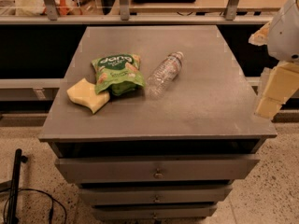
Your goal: Place water bottle upright
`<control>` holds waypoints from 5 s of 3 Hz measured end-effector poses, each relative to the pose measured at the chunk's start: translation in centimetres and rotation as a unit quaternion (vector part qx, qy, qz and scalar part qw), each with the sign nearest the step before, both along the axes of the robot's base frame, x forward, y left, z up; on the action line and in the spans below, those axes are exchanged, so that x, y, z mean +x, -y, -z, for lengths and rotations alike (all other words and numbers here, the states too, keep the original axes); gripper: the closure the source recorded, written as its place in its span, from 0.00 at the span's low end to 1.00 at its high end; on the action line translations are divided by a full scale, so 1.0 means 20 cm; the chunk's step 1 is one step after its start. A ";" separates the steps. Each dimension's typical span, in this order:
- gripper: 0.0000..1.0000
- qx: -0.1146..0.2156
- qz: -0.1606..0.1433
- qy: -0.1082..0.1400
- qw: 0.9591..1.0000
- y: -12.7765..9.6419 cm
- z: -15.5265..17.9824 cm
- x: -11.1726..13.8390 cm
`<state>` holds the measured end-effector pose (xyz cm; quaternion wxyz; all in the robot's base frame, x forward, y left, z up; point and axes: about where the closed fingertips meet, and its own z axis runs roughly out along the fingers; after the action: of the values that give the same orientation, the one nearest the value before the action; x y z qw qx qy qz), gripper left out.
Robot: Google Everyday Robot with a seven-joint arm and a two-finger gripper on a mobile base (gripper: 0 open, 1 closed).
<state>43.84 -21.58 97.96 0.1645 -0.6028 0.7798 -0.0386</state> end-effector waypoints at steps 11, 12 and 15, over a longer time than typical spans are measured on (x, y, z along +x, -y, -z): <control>0.00 0.110 0.510 -0.034 0.852 -0.38 0.05 0.67; 0.00 0.126 0.566 -0.030 0.814 -0.40 0.08 0.76; 0.00 0.108 0.660 -0.050 0.742 -0.55 0.39 1.07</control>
Offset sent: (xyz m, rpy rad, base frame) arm 0.0530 0.0259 0.0093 0.2142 0.0138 -0.1270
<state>65.24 -10.48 90.10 0.1228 0.0829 0.9887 -0.0232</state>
